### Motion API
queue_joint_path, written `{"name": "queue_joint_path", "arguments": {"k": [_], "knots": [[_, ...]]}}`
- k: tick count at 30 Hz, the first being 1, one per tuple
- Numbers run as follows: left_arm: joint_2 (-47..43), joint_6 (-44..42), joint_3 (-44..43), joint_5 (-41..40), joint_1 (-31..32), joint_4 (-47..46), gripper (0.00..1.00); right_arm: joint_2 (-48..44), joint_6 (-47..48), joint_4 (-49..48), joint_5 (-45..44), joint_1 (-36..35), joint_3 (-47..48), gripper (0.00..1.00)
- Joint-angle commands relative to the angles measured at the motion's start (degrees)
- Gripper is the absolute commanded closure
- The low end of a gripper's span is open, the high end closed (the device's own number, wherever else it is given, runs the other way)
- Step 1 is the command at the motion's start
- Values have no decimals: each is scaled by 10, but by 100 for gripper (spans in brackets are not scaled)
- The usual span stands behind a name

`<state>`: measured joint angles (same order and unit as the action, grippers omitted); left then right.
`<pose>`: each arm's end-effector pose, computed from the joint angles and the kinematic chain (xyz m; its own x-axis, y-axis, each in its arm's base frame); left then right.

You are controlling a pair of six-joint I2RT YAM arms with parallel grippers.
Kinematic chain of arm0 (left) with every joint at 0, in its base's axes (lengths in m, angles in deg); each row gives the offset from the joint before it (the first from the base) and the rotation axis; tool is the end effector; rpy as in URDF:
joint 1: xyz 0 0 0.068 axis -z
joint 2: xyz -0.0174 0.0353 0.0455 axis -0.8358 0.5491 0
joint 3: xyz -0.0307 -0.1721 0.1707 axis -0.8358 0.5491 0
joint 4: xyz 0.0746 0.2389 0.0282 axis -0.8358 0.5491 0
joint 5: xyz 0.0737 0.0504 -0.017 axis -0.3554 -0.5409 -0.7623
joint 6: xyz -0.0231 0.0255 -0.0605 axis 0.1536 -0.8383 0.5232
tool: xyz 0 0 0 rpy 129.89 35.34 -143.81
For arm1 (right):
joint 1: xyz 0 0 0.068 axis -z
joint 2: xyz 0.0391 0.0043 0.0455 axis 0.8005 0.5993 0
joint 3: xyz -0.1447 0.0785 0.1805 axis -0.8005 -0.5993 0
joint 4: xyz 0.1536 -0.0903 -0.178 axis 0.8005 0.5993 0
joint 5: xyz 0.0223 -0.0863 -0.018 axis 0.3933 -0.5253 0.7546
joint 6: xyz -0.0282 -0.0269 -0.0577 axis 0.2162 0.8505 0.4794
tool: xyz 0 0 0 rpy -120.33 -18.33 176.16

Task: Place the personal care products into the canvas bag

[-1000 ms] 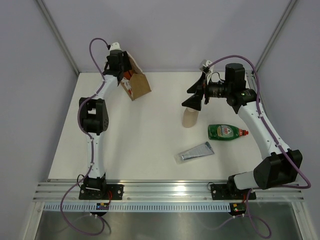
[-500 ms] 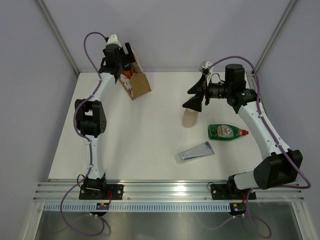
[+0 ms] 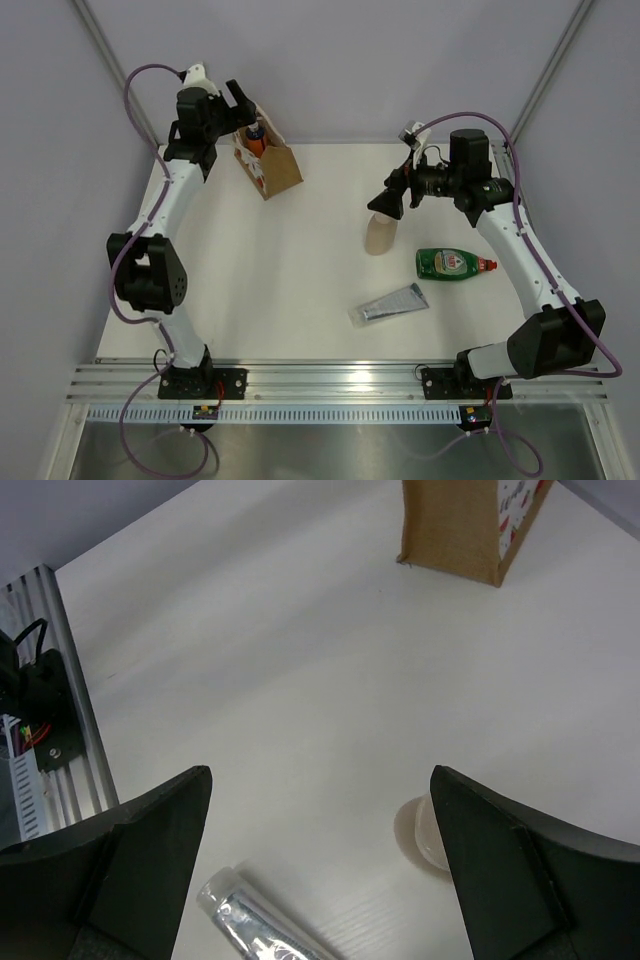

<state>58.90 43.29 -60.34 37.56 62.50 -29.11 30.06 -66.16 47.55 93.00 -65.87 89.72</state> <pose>0.4491 -0.0471 0.3513 -0.2048 -0.3652 -0.9082 0.0520 0.9224 -0.3826 0.2971 0.1114 0.3432 -0.2631 -0.2204 -0.9392 -0.8861 0.4403 0.1449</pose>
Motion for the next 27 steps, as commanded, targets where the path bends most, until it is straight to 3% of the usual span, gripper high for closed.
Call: {"name": "queue_joint_path", "arguments": {"k": [1, 3, 6, 9, 12, 15, 20, 23, 27], "knots": [[-81, 11, 67, 47, 0, -4, 1, -24, -23, 13, -81, 2, 15, 0], [-141, 14, 109, 50, 0, 16, 1, -31, -65, 20, -181, 3, 10, 1], [-244, 19, 230, 36, 0, 13, 1, -45, -92, 36, -252, 12, -21, 0], [-353, 20, 351, 20, 0, 16, 1, -70, -80, 33, -232, 17, -78, 1], [-462, 23, 453, -5, -1, 34, 1, -69, -141, 11, -257, 13, -128, 0], [-564, 27, 535, -31, -1, 49, 1, -70, -207, -61, -329, -12, -191, 1], [-683, 39, 634, -38, 0, 48, 1, -75, -181, -230, -417, -90, -272, 0], [-729, 60, 683, -22, -1, 49, 1, -43, -168, -311, -517, -118, -275, 1], [-768, 77, 712, -18, -1, 61, 1, -12, -155, -367, -561, -118, -269, 0]]}}
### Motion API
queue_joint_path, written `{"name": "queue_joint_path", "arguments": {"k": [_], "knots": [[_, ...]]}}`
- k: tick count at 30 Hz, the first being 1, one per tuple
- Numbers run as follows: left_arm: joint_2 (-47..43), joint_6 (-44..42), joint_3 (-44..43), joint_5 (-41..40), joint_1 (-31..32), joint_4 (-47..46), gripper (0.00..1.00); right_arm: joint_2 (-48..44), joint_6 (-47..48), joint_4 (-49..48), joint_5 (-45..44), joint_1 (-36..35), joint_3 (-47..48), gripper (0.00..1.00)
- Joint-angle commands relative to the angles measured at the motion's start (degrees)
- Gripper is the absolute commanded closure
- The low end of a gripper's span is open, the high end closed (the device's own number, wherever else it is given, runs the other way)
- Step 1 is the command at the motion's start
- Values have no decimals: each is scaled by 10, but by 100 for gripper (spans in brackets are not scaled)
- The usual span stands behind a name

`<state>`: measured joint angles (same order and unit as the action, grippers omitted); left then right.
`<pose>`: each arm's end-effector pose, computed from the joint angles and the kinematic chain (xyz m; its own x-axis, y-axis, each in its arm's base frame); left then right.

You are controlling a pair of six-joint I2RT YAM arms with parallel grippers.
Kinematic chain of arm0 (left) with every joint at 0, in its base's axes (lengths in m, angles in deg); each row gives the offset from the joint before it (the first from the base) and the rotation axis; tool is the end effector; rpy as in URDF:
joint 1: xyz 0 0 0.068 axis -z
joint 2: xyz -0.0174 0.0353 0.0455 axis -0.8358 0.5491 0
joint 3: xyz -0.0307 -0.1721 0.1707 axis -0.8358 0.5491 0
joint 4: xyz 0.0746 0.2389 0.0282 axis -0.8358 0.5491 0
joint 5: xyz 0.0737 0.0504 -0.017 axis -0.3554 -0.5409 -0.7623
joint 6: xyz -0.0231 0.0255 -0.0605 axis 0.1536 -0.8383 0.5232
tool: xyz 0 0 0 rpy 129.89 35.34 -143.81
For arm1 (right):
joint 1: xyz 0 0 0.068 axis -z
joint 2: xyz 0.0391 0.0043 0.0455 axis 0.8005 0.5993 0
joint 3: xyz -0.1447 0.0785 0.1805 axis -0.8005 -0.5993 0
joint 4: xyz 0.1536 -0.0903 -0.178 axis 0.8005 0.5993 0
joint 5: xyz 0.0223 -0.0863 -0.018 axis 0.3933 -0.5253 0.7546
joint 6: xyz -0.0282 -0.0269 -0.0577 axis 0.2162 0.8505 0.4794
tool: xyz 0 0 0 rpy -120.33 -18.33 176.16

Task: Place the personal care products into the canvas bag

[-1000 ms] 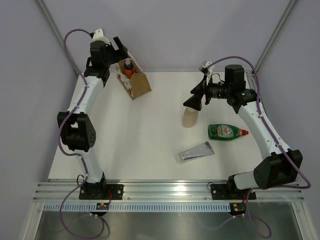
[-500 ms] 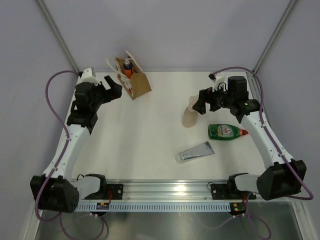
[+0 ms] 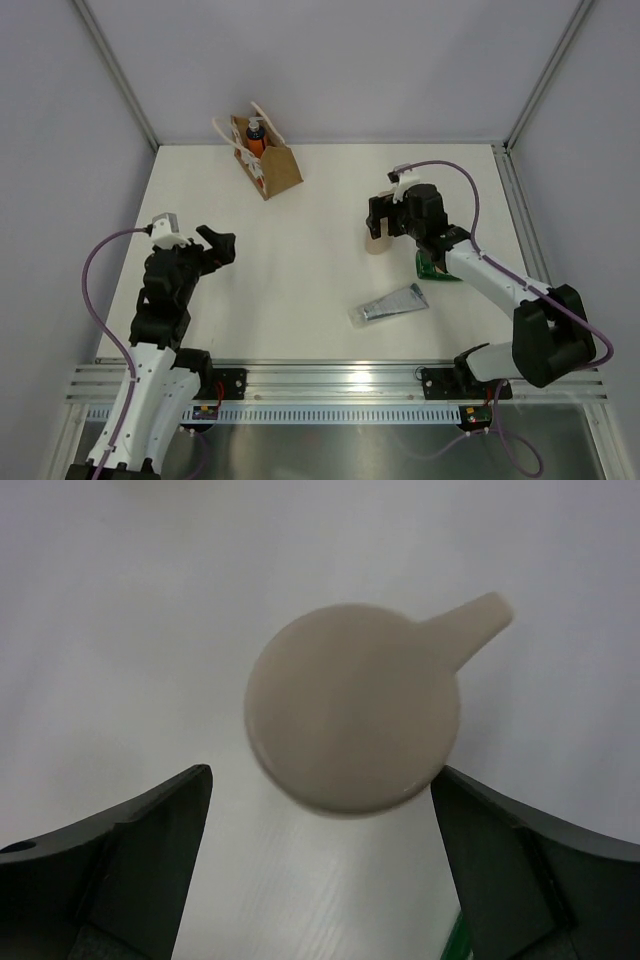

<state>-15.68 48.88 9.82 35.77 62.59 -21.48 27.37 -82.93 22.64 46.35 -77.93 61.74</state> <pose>0.1818 -0.0185 0.2577 -0.2433 -0.4496 -0.8594 -0.0195 0.8882 -0.4591 0.2894 0.1370 0.2246 -0.4651 -0.1639 -0.8700 -0.4424 0.8942 0.0681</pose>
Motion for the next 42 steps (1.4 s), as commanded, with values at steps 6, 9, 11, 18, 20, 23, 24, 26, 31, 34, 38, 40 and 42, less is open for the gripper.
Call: {"name": "queue_joint_path", "arguments": {"k": [6, 9, 11, 18, 20, 23, 24, 26, 31, 34, 38, 40, 42], "knots": [[-42, 18, 18, -1, -2, -2, 1, 44, 2, -148, -78, 2, 17, 2], [-34, 19, 16, 14, -2, -2, 1, 60, -1, -156, -61, 2, 19, 8], [-31, 19, 14, 19, -2, -1, 1, 65, -2, -150, -46, 2, 23, 12], [-35, 23, 23, 24, -2, -8, 1, 65, 8, -154, -36, 2, 5, 31], [-33, 23, 22, 31, -2, -11, 1, 72, 17, -162, -27, 1, 8, 50], [-33, 18, 20, 43, -2, -8, 1, 82, 22, -155, 3, 2, 38, 83], [-33, 16, 20, 47, -1, -8, 1, 85, 23, -132, 14, 3, 50, 92], [-37, 13, 22, 55, -2, -7, 1, 96, 22, -112, 57, 3, 91, 100], [-44, 13, 33, 96, -2, -23, 1, 126, 7, -49, 153, 3, 210, 100], [-36, 24, 49, 166, -1, -105, 1, 151, -15, 7, 224, 3, 283, 100], [8, 58, 73, 259, 7, -223, 1, 180, -45, 51, 335, 2, 343, 100], [51, 55, 62, 265, 38, -246, 1, 193, -67, 52, 340, 2, 361, 100], [82, 17, 33, 235, 77, -241, 1, 202, -97, 52, 322, 1, 370, 100]]}}
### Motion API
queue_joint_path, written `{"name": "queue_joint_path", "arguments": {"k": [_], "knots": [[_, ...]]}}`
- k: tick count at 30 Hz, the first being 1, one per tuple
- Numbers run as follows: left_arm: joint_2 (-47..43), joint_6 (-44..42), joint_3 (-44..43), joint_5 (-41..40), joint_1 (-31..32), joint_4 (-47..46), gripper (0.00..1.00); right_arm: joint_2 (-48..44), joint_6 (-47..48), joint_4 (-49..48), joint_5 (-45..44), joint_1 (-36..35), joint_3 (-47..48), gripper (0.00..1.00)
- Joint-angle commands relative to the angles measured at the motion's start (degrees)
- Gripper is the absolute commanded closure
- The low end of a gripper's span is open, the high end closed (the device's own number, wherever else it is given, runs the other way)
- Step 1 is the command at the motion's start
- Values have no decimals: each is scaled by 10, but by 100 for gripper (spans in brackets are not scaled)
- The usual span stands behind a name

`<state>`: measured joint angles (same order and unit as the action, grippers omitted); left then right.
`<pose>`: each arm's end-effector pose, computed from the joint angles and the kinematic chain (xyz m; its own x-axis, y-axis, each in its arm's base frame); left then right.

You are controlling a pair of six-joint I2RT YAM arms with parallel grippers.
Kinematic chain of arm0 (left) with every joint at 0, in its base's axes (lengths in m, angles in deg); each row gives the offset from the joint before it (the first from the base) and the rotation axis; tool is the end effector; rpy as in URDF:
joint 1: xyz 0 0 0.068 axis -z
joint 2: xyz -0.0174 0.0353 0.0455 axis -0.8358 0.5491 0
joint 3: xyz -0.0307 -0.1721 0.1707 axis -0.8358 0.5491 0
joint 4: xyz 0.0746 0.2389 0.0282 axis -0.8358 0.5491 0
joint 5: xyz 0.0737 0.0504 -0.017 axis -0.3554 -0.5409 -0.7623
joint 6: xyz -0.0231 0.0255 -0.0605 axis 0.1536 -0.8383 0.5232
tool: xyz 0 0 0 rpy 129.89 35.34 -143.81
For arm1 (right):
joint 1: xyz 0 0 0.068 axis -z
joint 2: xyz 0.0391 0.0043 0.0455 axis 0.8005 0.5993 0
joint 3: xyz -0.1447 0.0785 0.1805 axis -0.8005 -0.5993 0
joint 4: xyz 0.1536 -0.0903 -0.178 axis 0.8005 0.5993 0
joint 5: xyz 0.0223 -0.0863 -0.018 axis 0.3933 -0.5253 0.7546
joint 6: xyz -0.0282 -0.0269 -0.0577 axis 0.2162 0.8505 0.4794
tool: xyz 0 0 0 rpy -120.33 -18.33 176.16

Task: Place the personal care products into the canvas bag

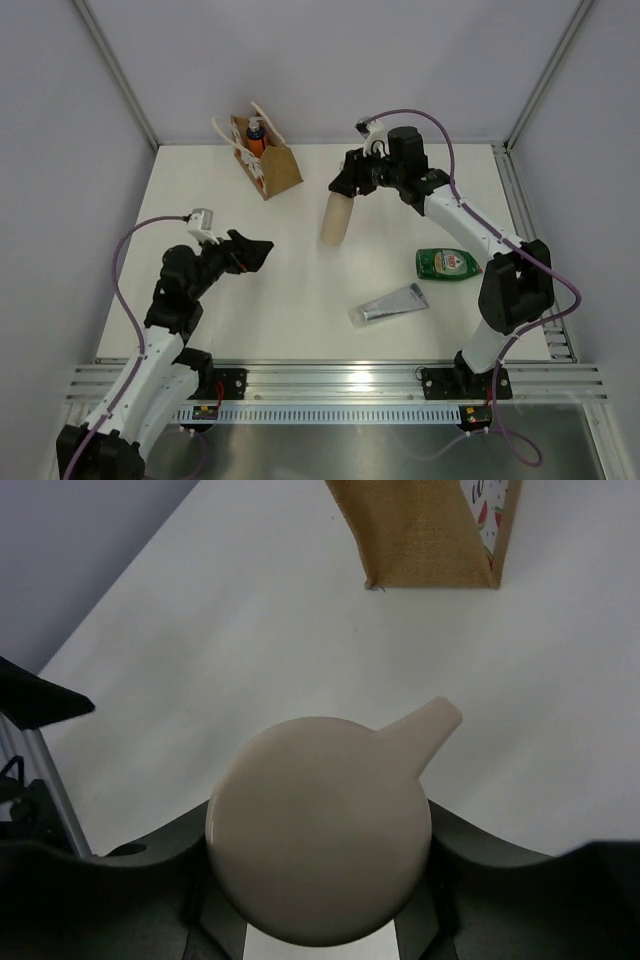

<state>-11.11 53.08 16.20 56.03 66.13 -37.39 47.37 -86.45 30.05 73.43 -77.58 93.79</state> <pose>0.1916 -0.0514 0.2390 -0.3776 -0.4475 -0.8107 0.3379 0.7485 -0.5706 0.3574 0.1936 0.2909 -0.4606 -0.1074 -0.8811 -0.7297 0.6110 0.3070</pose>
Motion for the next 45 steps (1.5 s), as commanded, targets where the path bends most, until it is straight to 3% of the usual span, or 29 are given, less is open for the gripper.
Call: {"name": "queue_joint_path", "arguments": {"k": [1, 8, 15, 21, 27, 33, 36, 37, 39, 43, 44, 45], "knots": [[69, -38, -43, -9, 88, -81, 1, 5, -85, -21, 33, -4, 60, 100], [230, -107, -167, -140, 190, -94, 1, 30, -163, 16, -20, -28, 109, 100], [371, -213, -320, -190, 247, -41, 1, 41, -207, 39, -48, -45, 141, 100], [415, -246, -349, -197, 268, -24, 1, 41, -248, 59, -47, -45, 156, 100], [450, -272, -366, -280, 284, 0, 1, 44, -276, 74, -32, -45, 175, 100], [492, -288, -399, -295, 292, 2, 5, 47, -286, 80, -15, -46, 171, 100], [516, -301, -427, -303, 293, 23, 22, 42, -280, 80, -13, -45, 162, 100], [525, -306, -441, -303, 293, 32, 34, 39, -278, 81, -14, -45, 161, 100], [532, -312, -455, -302, 293, 51, 46, 36, -269, 79, -15, -45, 159, 100], [538, -328, -458, -288, 293, 89, 82, 32, -251, 74, -16, -45, 161, 100], [535, -334, -455, -283, 293, 92, 100, 32, -247, 72, -15, -45, 161, 100], [532, -333, -452, -282, 293, 92, 100, 33, -237, 66, -15, -46, 160, 100]]}}
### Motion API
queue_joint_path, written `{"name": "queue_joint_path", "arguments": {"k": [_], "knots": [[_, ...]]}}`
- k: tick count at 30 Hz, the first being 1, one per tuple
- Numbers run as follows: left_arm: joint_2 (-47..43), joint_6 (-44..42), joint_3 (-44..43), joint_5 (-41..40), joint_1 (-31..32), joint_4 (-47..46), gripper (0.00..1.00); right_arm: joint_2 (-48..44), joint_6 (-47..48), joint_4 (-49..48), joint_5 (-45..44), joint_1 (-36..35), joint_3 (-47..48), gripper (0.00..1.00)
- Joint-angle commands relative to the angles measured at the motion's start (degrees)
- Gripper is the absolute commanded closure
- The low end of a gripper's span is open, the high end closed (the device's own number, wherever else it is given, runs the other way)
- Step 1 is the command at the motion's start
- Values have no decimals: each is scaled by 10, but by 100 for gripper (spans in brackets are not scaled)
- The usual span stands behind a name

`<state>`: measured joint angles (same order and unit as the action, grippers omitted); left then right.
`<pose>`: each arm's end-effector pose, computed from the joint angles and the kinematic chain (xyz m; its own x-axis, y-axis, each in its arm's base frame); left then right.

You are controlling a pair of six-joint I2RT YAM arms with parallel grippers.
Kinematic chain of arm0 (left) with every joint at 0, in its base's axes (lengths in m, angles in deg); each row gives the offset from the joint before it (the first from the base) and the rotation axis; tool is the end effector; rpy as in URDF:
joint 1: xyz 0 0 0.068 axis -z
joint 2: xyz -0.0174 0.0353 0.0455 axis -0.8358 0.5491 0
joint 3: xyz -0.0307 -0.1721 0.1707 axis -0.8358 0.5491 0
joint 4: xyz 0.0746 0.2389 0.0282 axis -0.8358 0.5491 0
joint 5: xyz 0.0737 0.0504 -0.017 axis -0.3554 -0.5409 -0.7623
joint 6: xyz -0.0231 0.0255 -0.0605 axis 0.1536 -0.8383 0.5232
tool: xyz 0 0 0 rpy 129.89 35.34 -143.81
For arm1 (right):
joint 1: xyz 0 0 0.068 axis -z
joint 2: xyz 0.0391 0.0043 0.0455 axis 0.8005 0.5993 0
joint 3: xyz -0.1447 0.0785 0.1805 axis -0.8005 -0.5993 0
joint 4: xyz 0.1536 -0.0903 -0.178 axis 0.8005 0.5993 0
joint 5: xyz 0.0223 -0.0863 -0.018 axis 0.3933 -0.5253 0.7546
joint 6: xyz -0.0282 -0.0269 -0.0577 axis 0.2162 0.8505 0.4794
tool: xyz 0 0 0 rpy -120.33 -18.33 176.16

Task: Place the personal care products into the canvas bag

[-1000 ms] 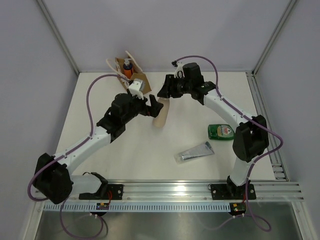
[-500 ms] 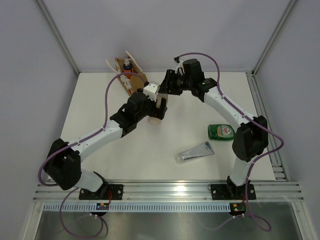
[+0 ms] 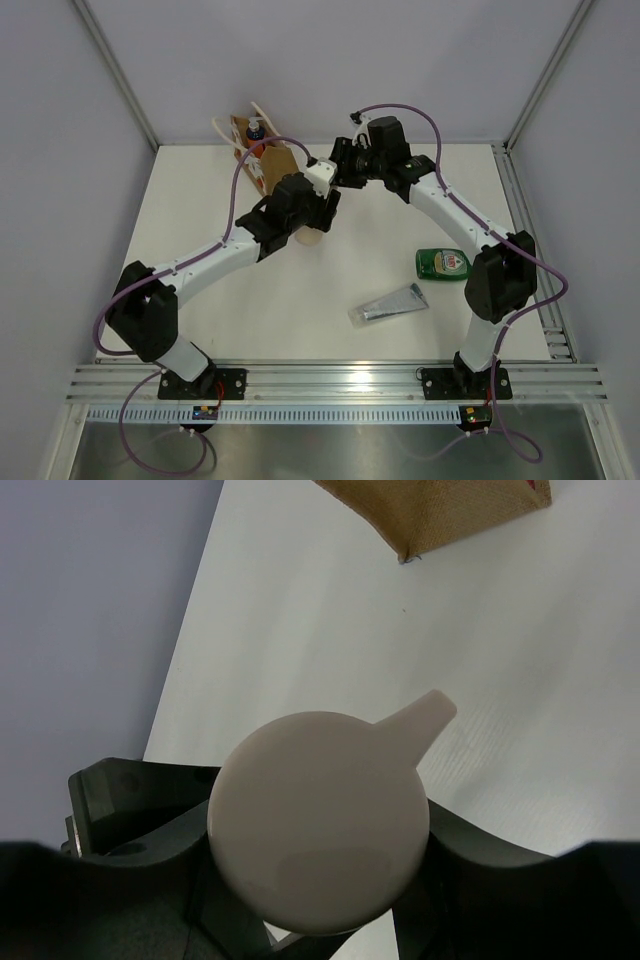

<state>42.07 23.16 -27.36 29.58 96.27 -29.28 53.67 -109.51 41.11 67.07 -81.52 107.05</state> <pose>0.2909 -0.2322 0.2574 -0.3585 0.2410 -0.9019 0.5397 0.8418 0.0104 0.3657 0.2235 0.3062 -0.7343 0.1105 -0.6698 -0.4459 0.6654 0.5987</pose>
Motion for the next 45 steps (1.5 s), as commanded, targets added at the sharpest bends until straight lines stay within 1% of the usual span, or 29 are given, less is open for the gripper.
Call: {"name": "queue_joint_path", "arguments": {"k": [1, 2, 3, 4, 6, 7, 10, 11, 12, 13, 18, 22, 27, 30, 31, 32, 37, 39, 40, 45], "knots": [[-4, -33, -12, -13, -12, 7, 100, -29, -2, -48, 52, -6, 26, 96], [-11, -33, -4, 1, -14, 2, 100, -29, 5, -52, 56, -6, 21, 89], [-13, -31, -1, 7, -17, 0, 100, -28, 9, -57, 59, -7, 20, 78], [-17, -27, 2, 12, -22, -4, 100, -27, 14, -60, 66, -6, 15, 59], [-23, -28, 6, 28, -28, -7, 100, -25, 23, -62, 69, -6, 12, 41], [-25, -27, 6, 33, -34, -7, 100, -25, 23, -61, 69, -6, 7, 28], [-29, -10, 8, 48, -42, -7, 100, -25, 28, -58, 62, -6, 0, 9], [-32, -10, 10, 51, -44, -8, 100, -25, 29, -56, 60, -6, -1, 4], [-33, -8, 12, 54, -45, -10, 100, -27, 28, -54, 58, -6, -2, 2], [-36, -5, 15, 59, -49, -14, 100, -26, 28, -53, 55, -7, -6, 0], [-42, 4, 26, 82, -60, -23, 100, -29, 21, -53, 48, -1, -8, 0], [-46, 8, 43, 100, -74, -23, 100, -29, 15, -53, 51, 21, 12, 1], [-60, 25, 68, 125, -112, -33, 100, -31, 34, -52, 85, 56, 28, 0], [-66, 41, 56, 142, -143, -55, 100, -40, 57, -70, 143, 81, 14, 0], [-66, 47, 49, 153, -152, -64, 100, -42, 61, -77, 174, 89, 0, 0], [-65, 53, 40, 160, -161, -67, 100, -46, 80, -82, 187, 101, -7, 1], [-39, 107, -52, 180, -220, -110, 100, -82, 157, -71, 224, 130, -50, 1], [-24, 121, -83, 176, -232, -121, 100, -92, 171, -70, 237, 141, -65, 1], [-5, 134, -117, 171, -246, -131, 100, -100, 182, -68, 247, 144, -77, 0], [62, 177, -211, 140, -277, -178, 100, -118, 209, -70, 295, 171, -121, 1]]}}
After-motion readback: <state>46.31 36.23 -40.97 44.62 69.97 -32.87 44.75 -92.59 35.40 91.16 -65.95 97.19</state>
